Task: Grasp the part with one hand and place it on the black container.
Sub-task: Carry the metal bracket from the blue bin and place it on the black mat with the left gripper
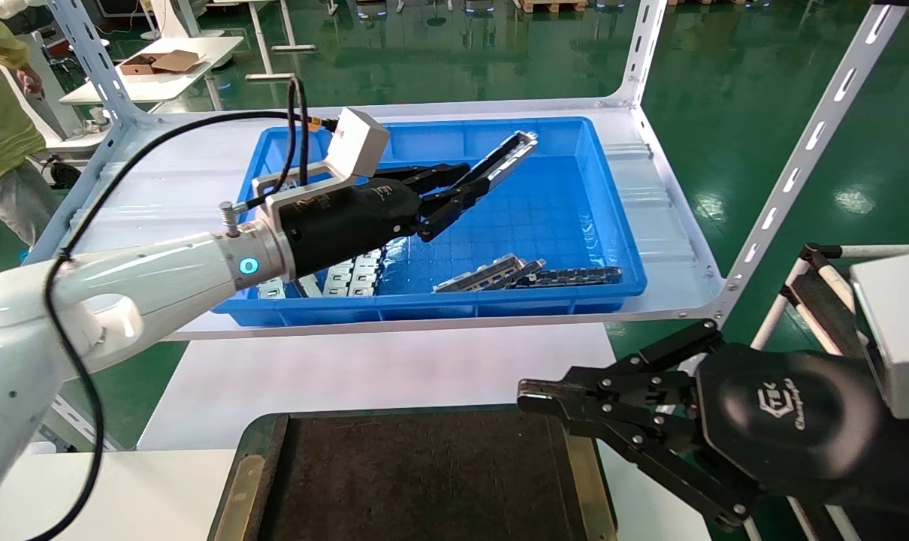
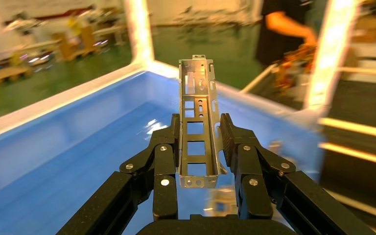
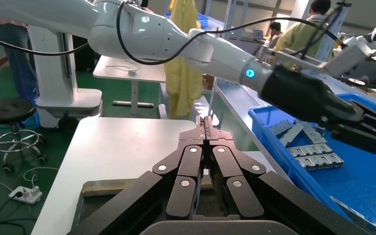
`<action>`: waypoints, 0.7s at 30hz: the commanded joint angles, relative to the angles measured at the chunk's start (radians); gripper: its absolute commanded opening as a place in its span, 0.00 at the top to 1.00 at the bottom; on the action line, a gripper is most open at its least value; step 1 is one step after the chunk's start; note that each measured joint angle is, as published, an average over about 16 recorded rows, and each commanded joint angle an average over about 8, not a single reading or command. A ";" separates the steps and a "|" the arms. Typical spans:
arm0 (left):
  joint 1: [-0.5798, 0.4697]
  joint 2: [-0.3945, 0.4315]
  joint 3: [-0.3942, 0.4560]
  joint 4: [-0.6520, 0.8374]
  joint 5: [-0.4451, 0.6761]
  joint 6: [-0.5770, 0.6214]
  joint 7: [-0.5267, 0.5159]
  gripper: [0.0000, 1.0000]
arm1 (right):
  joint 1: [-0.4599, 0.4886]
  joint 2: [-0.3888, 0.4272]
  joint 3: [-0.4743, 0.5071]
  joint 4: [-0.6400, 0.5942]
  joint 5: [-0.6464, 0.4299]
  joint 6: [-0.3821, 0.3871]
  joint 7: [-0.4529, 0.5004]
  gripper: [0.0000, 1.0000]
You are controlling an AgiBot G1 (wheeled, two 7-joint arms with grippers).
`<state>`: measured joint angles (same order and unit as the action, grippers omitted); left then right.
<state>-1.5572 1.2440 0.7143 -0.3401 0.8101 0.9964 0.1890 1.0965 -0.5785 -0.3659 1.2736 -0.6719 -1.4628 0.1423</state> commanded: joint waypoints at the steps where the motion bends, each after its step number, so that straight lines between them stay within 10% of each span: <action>1: 0.003 -0.021 -0.003 -0.013 -0.009 0.066 0.005 1.00 | 0.000 0.000 0.000 0.000 0.000 0.000 0.000 1.00; 12: 0.168 -0.156 0.004 -0.306 -0.053 0.220 -0.085 1.00 | 0.000 0.000 0.000 0.000 0.000 0.000 0.000 1.00; 21: 0.420 -0.269 0.037 -0.674 -0.056 0.071 -0.225 1.00 | 0.000 0.000 0.000 0.000 0.000 0.000 0.000 1.00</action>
<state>-1.1295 0.9836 0.7537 -0.9996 0.7600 1.0438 -0.0304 1.0966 -0.5784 -0.3662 1.2736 -0.6717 -1.4627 0.1421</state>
